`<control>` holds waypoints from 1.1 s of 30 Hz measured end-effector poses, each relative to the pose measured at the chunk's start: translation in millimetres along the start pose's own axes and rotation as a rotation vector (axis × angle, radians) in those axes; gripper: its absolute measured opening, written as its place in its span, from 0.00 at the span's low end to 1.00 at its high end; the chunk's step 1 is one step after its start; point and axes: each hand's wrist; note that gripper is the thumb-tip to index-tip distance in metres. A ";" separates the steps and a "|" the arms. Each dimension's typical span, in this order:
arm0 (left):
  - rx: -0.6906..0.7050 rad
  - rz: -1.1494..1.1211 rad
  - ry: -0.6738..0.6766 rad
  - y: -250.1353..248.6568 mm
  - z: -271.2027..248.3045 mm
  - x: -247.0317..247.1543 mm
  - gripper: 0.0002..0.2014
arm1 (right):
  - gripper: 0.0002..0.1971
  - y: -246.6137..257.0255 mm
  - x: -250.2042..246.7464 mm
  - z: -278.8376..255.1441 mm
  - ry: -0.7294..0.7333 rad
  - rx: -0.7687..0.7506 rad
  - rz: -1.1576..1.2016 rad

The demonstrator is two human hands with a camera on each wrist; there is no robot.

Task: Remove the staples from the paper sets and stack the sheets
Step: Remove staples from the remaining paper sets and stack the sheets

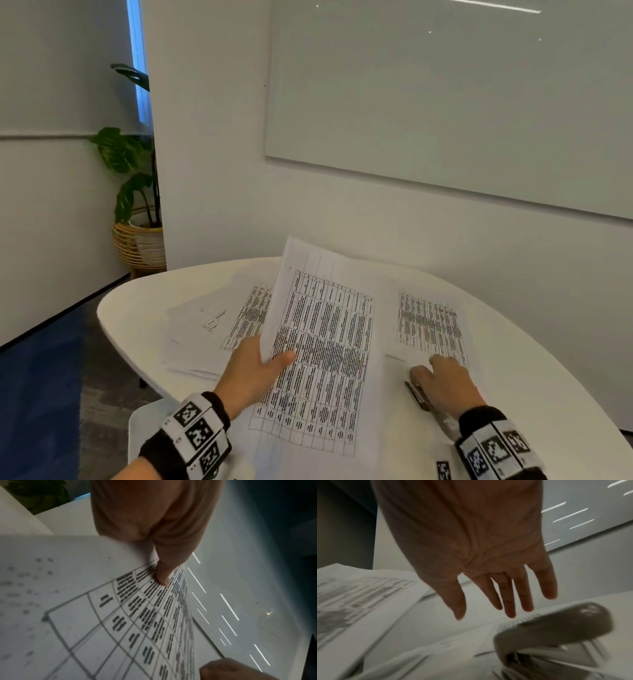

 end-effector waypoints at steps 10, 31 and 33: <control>-0.056 0.241 0.196 -0.6 -12.2 -6.1 0.13 | 0.20 -15.4 13.4 -1.3 0.149 0.131 -0.163; 0.010 0.492 0.448 -17.8 -25.9 33.4 0.17 | 0.12 59.3 -60.3 -37.1 -0.551 -0.079 1.570; 0.018 0.487 0.450 -18.6 -26.5 35.7 0.16 | 0.17 59.7 -57.8 -34.5 -0.521 -0.078 1.579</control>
Point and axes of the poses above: each hand's wrist, its own z-axis towards the middle knuckle, its own x-axis out of the palm, y = z × x, and after that the axes turned 5 degrees about -z, right-handed
